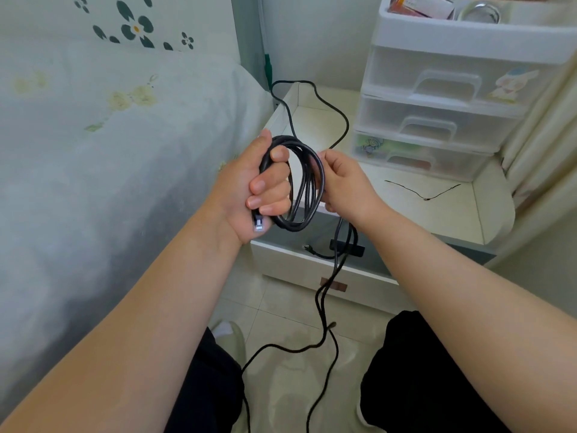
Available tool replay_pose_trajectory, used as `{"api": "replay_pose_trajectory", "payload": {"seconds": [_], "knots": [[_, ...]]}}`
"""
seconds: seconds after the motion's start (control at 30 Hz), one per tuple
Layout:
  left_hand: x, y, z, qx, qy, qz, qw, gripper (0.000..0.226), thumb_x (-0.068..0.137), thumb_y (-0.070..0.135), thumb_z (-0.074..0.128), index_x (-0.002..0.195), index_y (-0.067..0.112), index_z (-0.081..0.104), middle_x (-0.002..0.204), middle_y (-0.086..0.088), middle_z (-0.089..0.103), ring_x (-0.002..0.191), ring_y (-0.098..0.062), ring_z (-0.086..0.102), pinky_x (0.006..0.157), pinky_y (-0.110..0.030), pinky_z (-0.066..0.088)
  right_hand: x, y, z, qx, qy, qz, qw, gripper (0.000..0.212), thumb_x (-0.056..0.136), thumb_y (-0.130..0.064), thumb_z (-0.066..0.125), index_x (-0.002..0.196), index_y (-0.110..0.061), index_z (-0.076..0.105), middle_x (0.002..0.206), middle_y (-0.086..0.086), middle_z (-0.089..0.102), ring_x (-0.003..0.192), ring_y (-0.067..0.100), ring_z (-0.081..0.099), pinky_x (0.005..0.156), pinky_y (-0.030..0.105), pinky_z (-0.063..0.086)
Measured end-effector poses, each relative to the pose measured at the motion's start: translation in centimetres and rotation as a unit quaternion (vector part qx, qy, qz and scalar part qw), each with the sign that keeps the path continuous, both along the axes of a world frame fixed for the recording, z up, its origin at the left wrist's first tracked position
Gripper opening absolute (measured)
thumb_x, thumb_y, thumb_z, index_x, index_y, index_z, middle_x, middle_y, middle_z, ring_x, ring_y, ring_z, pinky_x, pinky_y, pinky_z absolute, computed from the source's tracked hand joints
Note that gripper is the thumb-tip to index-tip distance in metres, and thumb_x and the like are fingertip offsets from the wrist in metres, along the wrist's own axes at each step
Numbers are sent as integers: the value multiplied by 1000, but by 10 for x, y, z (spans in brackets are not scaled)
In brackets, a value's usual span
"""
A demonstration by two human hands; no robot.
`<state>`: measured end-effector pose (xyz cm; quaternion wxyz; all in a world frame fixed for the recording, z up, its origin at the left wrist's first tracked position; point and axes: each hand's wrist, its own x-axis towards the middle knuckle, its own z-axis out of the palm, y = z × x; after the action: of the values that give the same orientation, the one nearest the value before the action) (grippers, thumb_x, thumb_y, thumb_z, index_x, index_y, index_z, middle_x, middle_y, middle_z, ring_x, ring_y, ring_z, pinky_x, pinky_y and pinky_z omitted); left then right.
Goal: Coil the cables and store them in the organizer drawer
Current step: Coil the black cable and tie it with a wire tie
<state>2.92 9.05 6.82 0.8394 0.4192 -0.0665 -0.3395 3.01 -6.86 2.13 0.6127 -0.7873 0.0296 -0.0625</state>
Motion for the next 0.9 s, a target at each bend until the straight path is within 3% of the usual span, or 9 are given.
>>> {"api": "replay_pose_trajectory", "payload": {"seconds": [0.1, 0.17, 0.27, 0.33, 0.4, 0.47, 0.6, 0.73, 0.9], "knots": [[5, 1, 3, -69, 15, 25, 997, 44, 103, 40, 27, 68, 19, 42, 29, 7, 28, 19, -6, 24, 26, -15, 17, 0, -2, -9, -165, -23, -14, 986, 29, 100, -26, 36, 75, -18, 48, 61, -9, 46, 54, 6, 39, 56, 24, 33], [10, 3, 4, -112, 29, 68, 991, 44, 103, 37, 27, 67, 18, 43, 30, 7, 29, 19, -7, 25, 25, -15, 19, -4, 3, -15, -194, 3, 12, 981, 30, 101, -29, 32, 77, -24, 49, 68, -6, 49, 61, 10, 44, 61, 28, 37], [19, 8, 3, -168, 62, 139, 974, 43, 102, 34, 28, 66, 17, 43, 31, 7, 30, 20, -7, 26, 26, -16, 22, -14, 17, -22, -191, 54, 47, 979, 24, 101, -32, 31, 99, -21, 52, 71, -5, 52, 68, 16, 52, 67, 35, 50], [24, 11, 2, -192, 79, 185, 961, 42, 102, 31, 28, 65, 17, 43, 32, 7, 31, 22, -6, 26, 26, -16, 23, -25, 27, -24, -162, 100, 83, 978, 22, 101, -28, 33, 114, -15, 45, 74, -3, 59, 70, 14, 55, 64, 23, 48], [29, 13, 2, -202, 94, 232, 947, 40, 101, 27, 29, 64, 17, 42, 34, 7, 32, 24, -5, 25, 27, -17, 24, -37, 36, -28, -135, 141, 114, 974, 21, 100, -25, 37, 118, -14, 39, 82, 2, 66, 74, 12, 59, 65, 20, 45], [33, 15, 1, -199, 104, 281, 933, 36, 97, 20, 30, 63, 18, 42, 36, 8, 32, 26, -5, 24, 29, -17, 23, -46, 44, -33, -109, 158, 108, 975, 21, 99, -23, 42, 117, -13, 38, 90, 9, 65, 78, 15, 62, 76, 30, 52], [39, 18, 0, -153, 91, 375, 910, 37, 97, 20, 32, 62, 18, 42, 41, 8, 32, 31, -8, 23, 32, -18, 23, -54, 51, -33, -162, 100, 54, 980, 11, 98, -28, 42, 101, -19, 46, 87, 1, 65, 73, 19, 60, 79, 46, 54], [39, 11, 0, -77, 48, 416, 905, 43, 102, 35, 33, 64, 18, 43, 42, 5, 34, 33, -10, 24, 35, -19, 24, -62, 50, -12, -260, 35, 70, 963, 26, 101, -33, 33, 111, -18, 51, 71, -2, 57, 70, 21, 55, 68, 37, 48], [32, -7, 0, 103, -59, 405, 907, 50, 99, 52, 32, 65, 17, 41, 43, 3, 36, 33, -13, 26, 38, -21, 27, -68, 50, 4, -316, 31, 108, 942, 28, 102, -26, 27, 122, -13, 42, 60, -5, 44, 55, 12, 42, 50, 32, 30]]}}
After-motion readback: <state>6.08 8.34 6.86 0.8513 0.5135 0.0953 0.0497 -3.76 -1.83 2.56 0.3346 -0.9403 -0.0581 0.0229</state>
